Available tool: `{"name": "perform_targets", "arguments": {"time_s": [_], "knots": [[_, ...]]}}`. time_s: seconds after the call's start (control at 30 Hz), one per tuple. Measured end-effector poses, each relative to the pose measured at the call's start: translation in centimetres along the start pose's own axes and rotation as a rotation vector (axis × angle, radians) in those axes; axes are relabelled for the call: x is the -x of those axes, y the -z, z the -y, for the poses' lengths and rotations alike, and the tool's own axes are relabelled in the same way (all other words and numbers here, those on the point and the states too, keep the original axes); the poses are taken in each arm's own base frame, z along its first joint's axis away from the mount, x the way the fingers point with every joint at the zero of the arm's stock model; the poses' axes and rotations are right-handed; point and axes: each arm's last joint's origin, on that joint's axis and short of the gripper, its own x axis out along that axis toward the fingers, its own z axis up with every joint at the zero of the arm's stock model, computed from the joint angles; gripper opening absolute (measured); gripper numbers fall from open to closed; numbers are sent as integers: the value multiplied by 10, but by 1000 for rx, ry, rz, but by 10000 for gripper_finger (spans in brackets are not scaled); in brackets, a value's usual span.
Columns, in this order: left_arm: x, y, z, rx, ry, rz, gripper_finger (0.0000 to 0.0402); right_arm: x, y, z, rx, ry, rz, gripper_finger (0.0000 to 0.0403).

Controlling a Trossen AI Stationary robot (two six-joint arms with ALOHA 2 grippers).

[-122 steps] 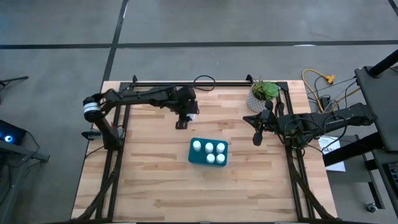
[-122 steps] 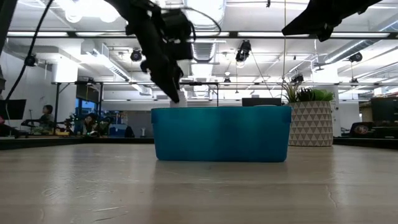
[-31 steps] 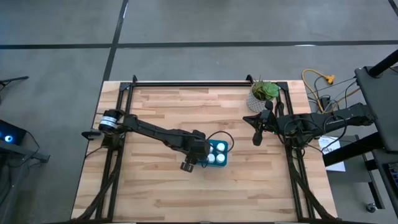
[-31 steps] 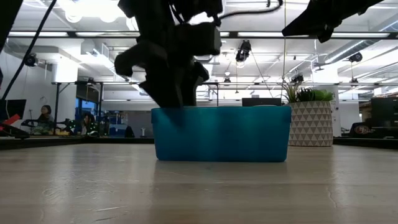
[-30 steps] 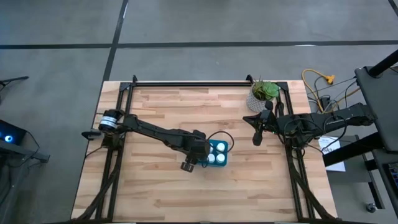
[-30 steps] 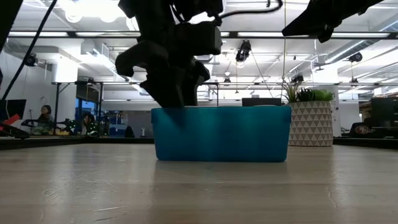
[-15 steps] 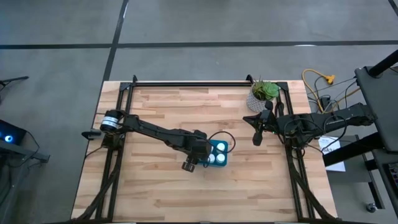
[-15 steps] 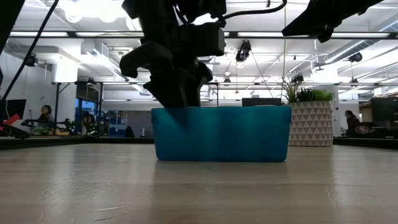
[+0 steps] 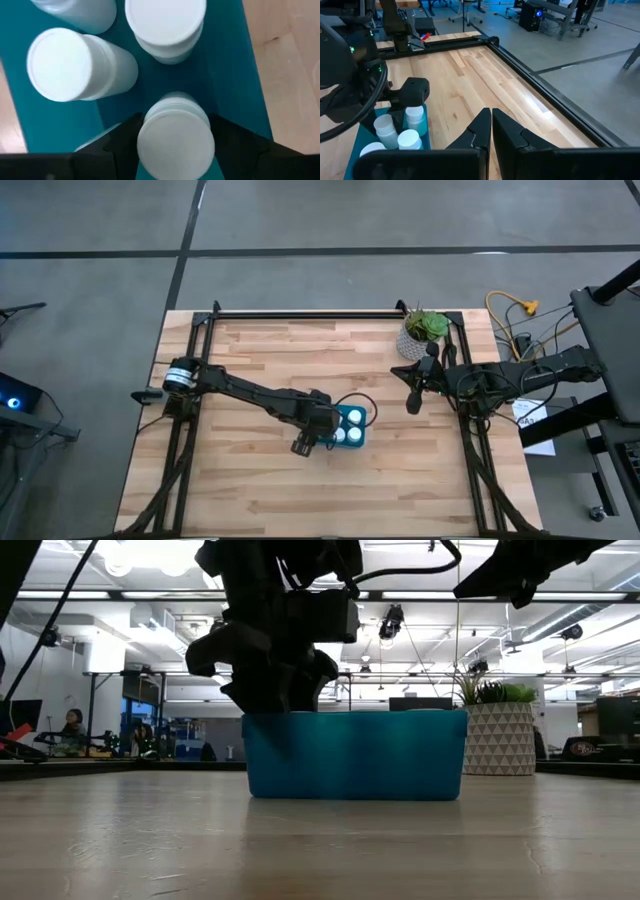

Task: Pick and place pill bottles into a basket
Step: Put the white pill bottle into the blue bin

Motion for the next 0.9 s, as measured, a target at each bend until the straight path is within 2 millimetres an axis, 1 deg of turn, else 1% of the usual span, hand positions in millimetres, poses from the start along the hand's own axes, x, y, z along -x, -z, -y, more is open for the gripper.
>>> {"name": "perform_targets", "arguments": {"time_s": [0.4,0.9], "knots": [[0,-1,0,0,0,6,206,0,0,0,0,0,0,9],[6,-6,-2,2,-3,22,206,0,0,0,0,0,0,9]]}}
